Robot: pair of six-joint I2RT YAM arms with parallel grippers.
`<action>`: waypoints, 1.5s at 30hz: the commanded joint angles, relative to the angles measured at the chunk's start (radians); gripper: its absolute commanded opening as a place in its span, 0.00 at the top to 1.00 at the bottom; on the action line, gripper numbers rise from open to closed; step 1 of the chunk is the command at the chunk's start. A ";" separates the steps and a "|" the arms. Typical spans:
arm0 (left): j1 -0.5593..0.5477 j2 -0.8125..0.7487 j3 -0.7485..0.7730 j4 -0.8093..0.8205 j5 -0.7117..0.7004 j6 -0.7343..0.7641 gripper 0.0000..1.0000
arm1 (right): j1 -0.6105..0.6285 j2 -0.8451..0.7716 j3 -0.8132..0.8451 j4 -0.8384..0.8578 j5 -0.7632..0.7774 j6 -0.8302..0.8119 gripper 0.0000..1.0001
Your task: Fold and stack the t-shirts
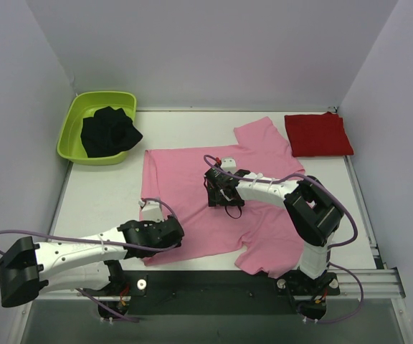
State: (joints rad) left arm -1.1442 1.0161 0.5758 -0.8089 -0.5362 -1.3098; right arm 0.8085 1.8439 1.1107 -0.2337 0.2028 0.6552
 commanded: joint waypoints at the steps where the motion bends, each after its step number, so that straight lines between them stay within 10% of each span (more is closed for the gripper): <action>1: -0.003 0.032 0.006 0.105 0.033 0.044 0.13 | 0.009 0.107 -0.077 -0.067 -0.063 0.006 0.32; 22: 0.001 0.012 -0.146 0.129 0.073 -0.006 0.13 | 0.009 0.117 -0.072 -0.067 -0.069 0.006 0.32; 45: 0.012 -0.442 -0.211 -0.305 -0.090 -0.411 0.13 | 0.012 0.101 -0.083 -0.064 -0.077 0.004 0.33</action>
State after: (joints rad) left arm -1.1370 0.6243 0.3614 -0.9688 -0.5304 -1.5597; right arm 0.8089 1.8435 1.1088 -0.2302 0.2020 0.6521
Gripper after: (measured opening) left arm 0.869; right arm 0.675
